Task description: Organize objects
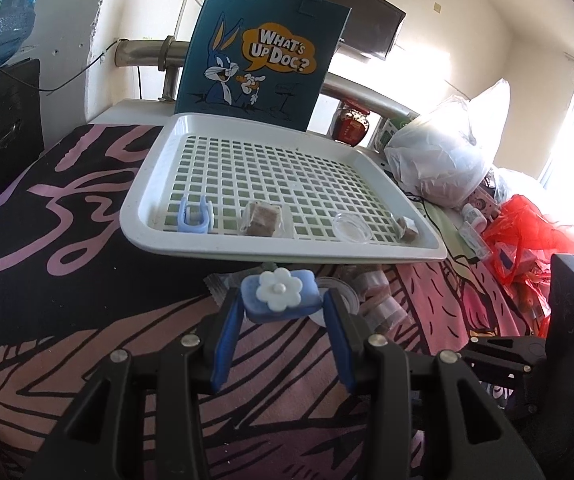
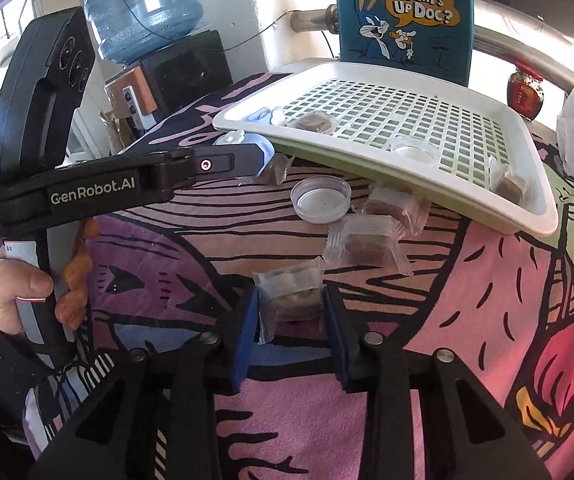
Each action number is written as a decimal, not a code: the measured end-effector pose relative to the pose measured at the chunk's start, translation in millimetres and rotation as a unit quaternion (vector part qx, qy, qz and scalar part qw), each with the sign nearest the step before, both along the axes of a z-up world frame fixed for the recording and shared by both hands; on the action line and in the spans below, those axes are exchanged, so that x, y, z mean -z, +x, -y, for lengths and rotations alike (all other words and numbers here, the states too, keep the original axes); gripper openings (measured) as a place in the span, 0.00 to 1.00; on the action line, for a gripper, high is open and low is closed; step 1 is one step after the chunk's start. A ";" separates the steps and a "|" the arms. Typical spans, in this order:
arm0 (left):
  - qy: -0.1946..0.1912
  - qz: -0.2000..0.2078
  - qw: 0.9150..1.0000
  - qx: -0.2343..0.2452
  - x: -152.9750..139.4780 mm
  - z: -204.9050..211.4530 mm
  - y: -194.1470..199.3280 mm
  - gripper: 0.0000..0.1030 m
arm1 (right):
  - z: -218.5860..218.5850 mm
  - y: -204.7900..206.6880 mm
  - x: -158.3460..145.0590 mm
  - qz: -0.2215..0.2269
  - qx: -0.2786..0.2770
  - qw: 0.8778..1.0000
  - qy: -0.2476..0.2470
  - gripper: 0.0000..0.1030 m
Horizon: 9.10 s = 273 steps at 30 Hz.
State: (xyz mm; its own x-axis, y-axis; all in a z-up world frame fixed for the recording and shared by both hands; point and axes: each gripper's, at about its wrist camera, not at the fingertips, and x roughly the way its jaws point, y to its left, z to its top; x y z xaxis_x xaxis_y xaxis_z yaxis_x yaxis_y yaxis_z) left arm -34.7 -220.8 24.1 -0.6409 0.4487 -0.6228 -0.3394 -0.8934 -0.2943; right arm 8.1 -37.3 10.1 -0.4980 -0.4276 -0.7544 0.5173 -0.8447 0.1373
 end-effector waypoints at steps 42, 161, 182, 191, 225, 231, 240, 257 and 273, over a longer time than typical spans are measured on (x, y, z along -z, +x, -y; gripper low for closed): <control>-0.014 -0.010 1.000 0.003 -1.3 -4.7 2.2 0.39 | -57.0 -11.1 -23.4 -0.071 0.120 0.989 -0.049 0.30; 0.073 -0.026 0.997 -0.004 -43.5 0.4 -83.0 0.86 | -113.5 -70.2 -57.8 -0.086 0.174 0.958 -0.212 1.00; -0.048 0.064 0.996 -0.046 20.3 -0.7 -45.6 0.98 | -44.2 -31.0 -5.6 -0.009 0.062 0.997 -0.036 0.86; -0.127 0.056 0.989 -0.059 21.4 -19.2 -43.6 0.77 | -32.0 -40.4 2.2 0.010 0.053 0.998 -0.011 0.57; -0.068 0.028 0.997 -0.009 10.7 -13.8 -22.9 0.31 | -48.7 -24.2 -11.3 -0.020 0.073 0.996 -0.056 0.27; -0.065 0.034 0.997 -0.009 12.4 -12.7 -24.2 0.31 | -47.8 -24.3 -10.6 -0.018 0.069 0.996 -0.055 0.27; -0.072 0.032 0.997 -0.017 11.9 -13.2 -23.1 0.31 | -47.7 -25.3 -10.0 -0.016 0.067 0.996 -0.055 0.27; -0.080 0.030 0.996 -0.017 11.2 -15.5 -23.5 0.31 | -48.3 -26.5 -8.1 -0.010 0.067 0.996 -0.056 0.28; -0.072 0.033 0.997 -0.016 11.9 -15.0 -23.6 0.31 | -46.9 -25.7 -9.0 -0.011 0.065 0.996 -0.055 0.28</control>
State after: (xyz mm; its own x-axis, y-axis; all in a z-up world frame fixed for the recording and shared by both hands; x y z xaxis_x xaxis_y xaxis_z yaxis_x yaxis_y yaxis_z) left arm -58.4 -205.8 12.2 -0.6085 0.3310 -0.7213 -0.2937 -0.9383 -0.1827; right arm -17.6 9.5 19.1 -0.5713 -0.4377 -0.6943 0.4079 -0.8855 0.2226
